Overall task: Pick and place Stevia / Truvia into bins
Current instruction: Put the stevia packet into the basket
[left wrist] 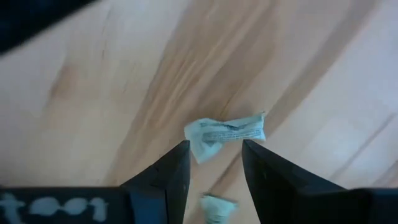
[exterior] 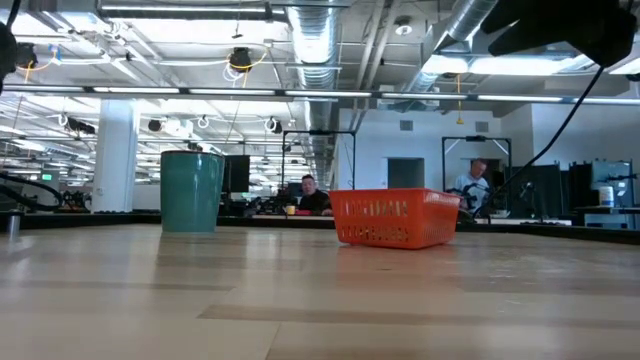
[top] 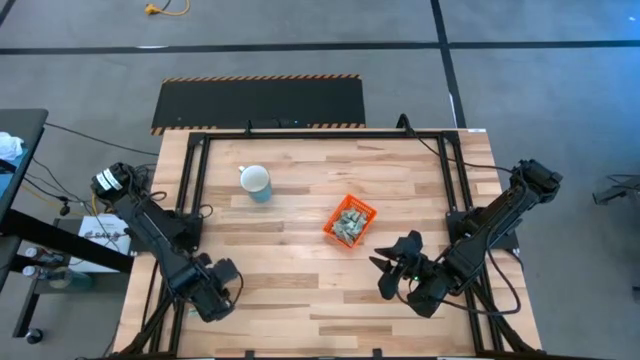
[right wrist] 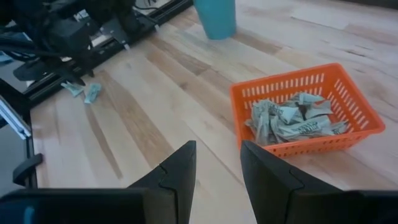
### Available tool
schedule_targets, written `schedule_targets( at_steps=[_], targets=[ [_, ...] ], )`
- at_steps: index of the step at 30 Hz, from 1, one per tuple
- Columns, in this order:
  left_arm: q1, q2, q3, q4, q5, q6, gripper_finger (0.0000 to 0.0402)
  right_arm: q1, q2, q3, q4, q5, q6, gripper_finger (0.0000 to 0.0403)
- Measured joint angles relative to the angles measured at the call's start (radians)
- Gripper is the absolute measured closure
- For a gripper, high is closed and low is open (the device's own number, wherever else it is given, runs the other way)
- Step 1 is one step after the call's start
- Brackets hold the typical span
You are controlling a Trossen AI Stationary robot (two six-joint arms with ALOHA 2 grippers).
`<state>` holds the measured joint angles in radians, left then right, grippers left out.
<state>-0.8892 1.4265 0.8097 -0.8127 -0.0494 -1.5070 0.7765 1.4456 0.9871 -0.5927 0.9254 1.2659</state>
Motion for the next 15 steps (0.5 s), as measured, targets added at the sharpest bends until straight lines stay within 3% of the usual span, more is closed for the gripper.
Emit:
schedule_targets(
  at_steps=[10, 15],
  targets=[
    [-0.045, 0.000, 0.000, 0.004, 0.040, 0.883, 0.0268, -0.005, 0.025, -0.001, 0.019, 0.020, 0.001, 0.0285],
    [-0.046, 0.000, 0.000, 0.052, 0.014, 1.156, 0.0268, -0.007, 0.080, 0.000, 0.052, 0.017, 0.001, 0.0285]
  ],
)
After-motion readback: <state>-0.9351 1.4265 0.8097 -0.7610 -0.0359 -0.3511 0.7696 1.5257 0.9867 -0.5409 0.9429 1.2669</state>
